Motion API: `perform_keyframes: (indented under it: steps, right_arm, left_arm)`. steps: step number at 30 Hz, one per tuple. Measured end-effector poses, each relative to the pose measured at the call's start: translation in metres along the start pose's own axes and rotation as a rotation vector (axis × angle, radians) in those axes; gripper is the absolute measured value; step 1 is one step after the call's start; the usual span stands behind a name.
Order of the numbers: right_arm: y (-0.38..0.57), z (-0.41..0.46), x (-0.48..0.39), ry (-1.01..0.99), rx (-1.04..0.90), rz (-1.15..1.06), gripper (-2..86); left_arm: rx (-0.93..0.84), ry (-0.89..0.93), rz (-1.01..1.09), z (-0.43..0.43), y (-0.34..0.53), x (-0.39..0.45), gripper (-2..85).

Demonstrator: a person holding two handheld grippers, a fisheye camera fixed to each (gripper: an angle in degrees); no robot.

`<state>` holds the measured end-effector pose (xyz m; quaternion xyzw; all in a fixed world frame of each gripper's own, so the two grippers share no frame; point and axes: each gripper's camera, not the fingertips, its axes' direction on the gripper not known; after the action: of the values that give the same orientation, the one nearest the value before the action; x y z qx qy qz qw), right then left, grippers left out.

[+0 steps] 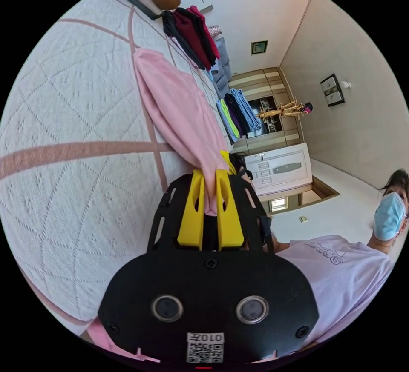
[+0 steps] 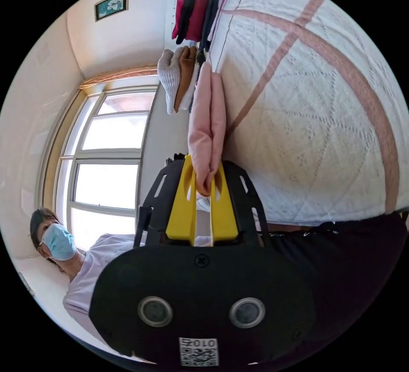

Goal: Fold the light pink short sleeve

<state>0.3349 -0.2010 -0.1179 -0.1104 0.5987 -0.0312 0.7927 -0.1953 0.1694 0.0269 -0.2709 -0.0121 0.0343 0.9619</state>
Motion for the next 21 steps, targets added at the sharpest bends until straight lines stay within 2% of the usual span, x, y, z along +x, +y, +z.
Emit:
perform_keyframes:
  steps: [4, 9, 14, 18, 21]
  right_arm:
    - [-0.004, -0.005, -0.014, 0.038, 0.003, -0.032, 6.2]
    - [-0.009, -0.014, -0.08, 0.045, 0.004, -0.173, 6.1]
    - [0.0, -0.013, -0.164, 0.04, 0.004, -0.353, 6.1]
    - [0.017, 0.008, -0.23, -0.01, -0.033, -0.484, 6.1]
    - [0.02, 0.044, -0.271, 0.004, -0.089, -0.566, 6.0]
  left_arm:
    - [0.006, 0.03, 0.032, -0.001, -0.015, 0.004, 5.0]
    - [0.02, 0.051, 0.194, -0.026, -0.046, 0.043, 4.6]
    - [0.052, 0.059, 0.432, -0.079, -0.063, 0.115, 4.4]
    - [0.09, 0.104, 0.539, -0.128, -0.054, 0.149, 4.4]
    - [0.13, 0.057, 0.587, -0.174, -0.044, 0.16, 4.4]
